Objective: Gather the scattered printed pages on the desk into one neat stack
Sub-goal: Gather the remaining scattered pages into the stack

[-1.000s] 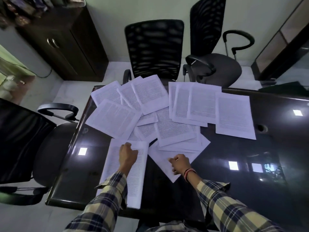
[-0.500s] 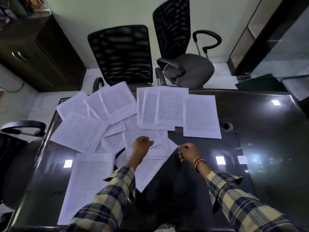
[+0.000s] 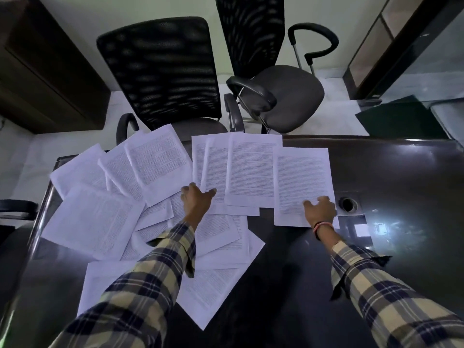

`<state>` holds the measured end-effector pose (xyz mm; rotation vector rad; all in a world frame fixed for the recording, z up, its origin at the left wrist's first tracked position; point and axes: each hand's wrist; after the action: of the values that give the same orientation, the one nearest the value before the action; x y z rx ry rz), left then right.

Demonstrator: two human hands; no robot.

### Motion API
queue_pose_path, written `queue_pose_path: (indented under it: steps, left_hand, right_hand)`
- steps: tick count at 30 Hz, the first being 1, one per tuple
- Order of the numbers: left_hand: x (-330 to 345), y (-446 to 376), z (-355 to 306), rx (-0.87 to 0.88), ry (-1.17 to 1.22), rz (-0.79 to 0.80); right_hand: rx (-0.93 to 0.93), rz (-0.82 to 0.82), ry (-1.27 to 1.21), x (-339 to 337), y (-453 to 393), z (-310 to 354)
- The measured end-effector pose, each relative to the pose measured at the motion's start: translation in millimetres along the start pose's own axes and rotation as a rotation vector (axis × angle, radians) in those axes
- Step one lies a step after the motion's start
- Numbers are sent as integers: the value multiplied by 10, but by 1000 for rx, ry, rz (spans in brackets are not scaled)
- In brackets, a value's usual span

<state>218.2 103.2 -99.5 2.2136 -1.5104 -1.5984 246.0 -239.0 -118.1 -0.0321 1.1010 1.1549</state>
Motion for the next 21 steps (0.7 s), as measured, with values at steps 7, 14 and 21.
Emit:
queue_pose_path:
  steps: [7,14,21]
  left_hand:
    - [120,-383,-129,-96,-120,-14]
    - [264,-495,-133,10,-81,57]
    - [325,-253,-184,119,-15,279]
  right_hand:
    - [173,-68,169,-71,-441,73]
    - [38,-13,162,263,-455,209]
    - [-59,98,62,595,-273,380]
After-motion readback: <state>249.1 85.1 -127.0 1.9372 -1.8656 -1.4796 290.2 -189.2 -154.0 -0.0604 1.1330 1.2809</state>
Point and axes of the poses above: each hand's wrist, its own y-axis away from the middle knuckle, its own x-axis out of the palm, z = x × y, and after that the axes turned 6 degrees about -y, right-handed
